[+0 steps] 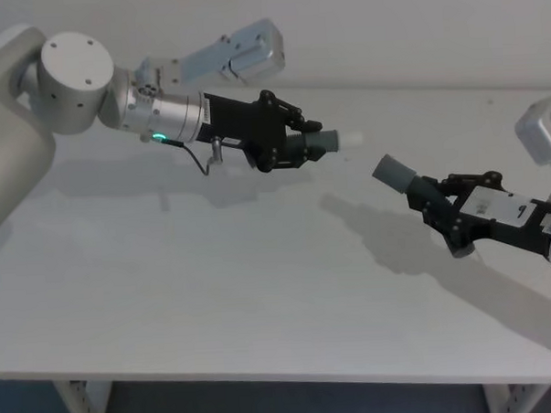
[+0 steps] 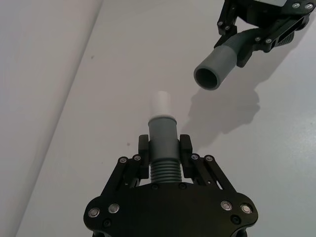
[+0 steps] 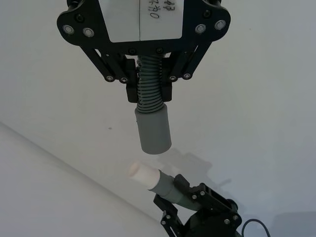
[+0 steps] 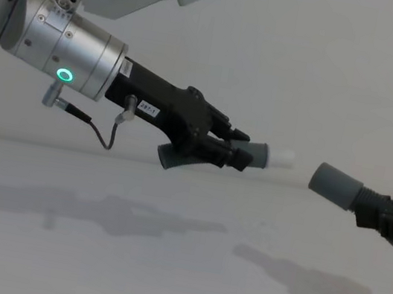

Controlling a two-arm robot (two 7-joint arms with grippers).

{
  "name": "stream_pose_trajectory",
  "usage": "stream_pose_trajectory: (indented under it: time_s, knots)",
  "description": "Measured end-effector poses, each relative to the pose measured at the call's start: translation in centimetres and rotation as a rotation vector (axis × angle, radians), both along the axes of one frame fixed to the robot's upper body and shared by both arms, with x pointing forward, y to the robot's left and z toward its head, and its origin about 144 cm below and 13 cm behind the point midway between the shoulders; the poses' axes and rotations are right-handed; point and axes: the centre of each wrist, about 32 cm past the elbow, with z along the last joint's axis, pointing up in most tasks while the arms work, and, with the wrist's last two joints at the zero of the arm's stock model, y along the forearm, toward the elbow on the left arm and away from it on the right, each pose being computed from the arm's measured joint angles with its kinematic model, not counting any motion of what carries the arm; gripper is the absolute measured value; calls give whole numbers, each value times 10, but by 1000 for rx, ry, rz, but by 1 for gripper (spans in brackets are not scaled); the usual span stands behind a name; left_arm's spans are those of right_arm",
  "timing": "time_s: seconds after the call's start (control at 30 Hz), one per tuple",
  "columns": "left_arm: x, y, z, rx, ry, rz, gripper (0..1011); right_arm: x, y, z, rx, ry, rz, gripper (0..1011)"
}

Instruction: Use both hands to pick up one end of the pipe from the table, align the ends, and insert them.

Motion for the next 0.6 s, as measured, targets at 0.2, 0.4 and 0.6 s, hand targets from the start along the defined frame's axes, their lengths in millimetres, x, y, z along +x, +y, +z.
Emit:
stream_pose_trajectory:
  time_s: [0.2,0.4,0.6]
  knots:
    - [2,-2,0,-7,1,-19,348,0,1,0,-1,1,7,260]
    - [4,-4,0,-13,3,-38,348,0,2,1,1,2,13,260]
    - [7,-7,-1,-19,4,-53,348,0,3,2,2,3,17,260]
